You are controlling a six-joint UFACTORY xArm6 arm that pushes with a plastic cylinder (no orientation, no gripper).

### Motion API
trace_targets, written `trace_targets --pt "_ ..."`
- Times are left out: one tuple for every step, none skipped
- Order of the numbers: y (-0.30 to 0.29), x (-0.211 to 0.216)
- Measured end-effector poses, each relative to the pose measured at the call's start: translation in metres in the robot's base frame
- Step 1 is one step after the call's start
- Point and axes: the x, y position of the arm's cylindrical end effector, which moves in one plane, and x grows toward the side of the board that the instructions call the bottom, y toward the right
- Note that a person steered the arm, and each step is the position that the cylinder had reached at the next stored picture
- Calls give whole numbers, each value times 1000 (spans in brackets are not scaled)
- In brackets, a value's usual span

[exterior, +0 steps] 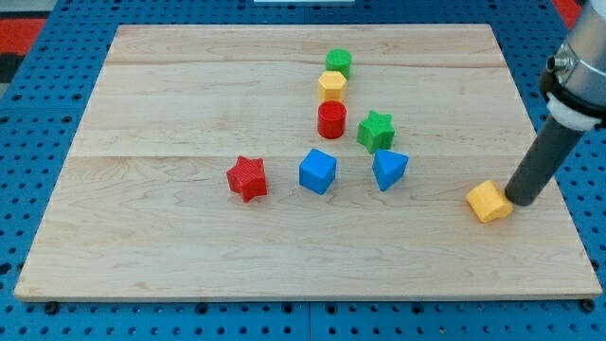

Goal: Put the blue triangle in between the blue cube and green star

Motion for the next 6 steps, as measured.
trace_targets --pt "-9 -11" --pt "-37 -8" --pt "-79 7" --pt "-76 -3" --pt "-114 -31" --pt "-157 -42"
